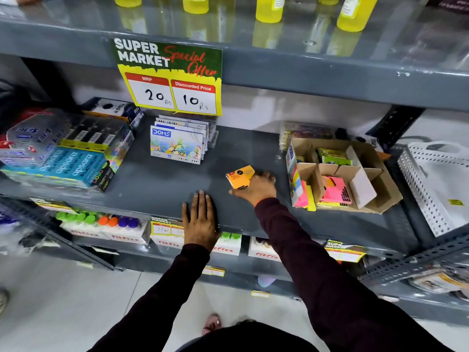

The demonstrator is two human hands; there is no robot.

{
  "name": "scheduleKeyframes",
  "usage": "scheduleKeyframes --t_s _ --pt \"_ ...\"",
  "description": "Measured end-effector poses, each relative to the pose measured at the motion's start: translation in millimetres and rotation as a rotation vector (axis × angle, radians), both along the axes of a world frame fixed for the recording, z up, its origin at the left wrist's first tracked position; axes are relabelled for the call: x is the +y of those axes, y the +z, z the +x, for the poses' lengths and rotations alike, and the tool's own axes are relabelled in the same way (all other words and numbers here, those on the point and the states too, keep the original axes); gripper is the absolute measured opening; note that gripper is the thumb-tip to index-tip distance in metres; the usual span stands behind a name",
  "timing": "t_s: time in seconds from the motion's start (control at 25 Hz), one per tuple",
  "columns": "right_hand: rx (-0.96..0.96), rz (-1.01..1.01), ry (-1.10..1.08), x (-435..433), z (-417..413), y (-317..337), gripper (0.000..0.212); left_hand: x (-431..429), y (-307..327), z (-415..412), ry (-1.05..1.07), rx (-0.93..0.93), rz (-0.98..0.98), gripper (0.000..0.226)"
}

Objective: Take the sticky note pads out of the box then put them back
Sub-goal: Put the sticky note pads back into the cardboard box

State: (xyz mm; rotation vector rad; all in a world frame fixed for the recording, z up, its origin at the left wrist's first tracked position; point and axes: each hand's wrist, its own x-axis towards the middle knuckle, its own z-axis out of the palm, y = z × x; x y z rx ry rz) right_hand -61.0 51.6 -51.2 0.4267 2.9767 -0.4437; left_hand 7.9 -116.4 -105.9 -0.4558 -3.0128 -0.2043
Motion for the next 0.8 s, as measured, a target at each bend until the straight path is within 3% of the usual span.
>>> scheduleKeyframes --t_s 0.2,0.36,0.48,0.6,0.68,0.8 --pt "0.004 0.043 -0.002 5.3 18.3 20.8 0.077 12.6 -1.1 -1.4 -0.118 -0.046 -0.043 0.073" --pt "0.061 0.000 -0.045 14.1 48.6 47.8 0.075 14.8 -6.9 -0.5 -0.176 0.037 -0.031 0.081" --pt "0.181 -0.021 -0.169 40.9 70.8 73.5 0.077 17.2 -9.2 0.9 -0.227 0.055 0.005 0.089" --pt "0.287 -0.099 -0.429 94.2 91.3 88.9 0.067 17.1 -9.4 2.2 -0.227 0.044 0.006 0.097" --pt "0.285 -0.120 -0.581 127.6 94.1 84.3 0.074 17.9 -7.7 1.8 -0.211 0.023 -0.002 0.097" --pt "0.189 -0.189 -0.622 145.1 85.5 64.3 0.094 17.9 -4.9 4.0 -0.207 0.018 -0.004 0.099"
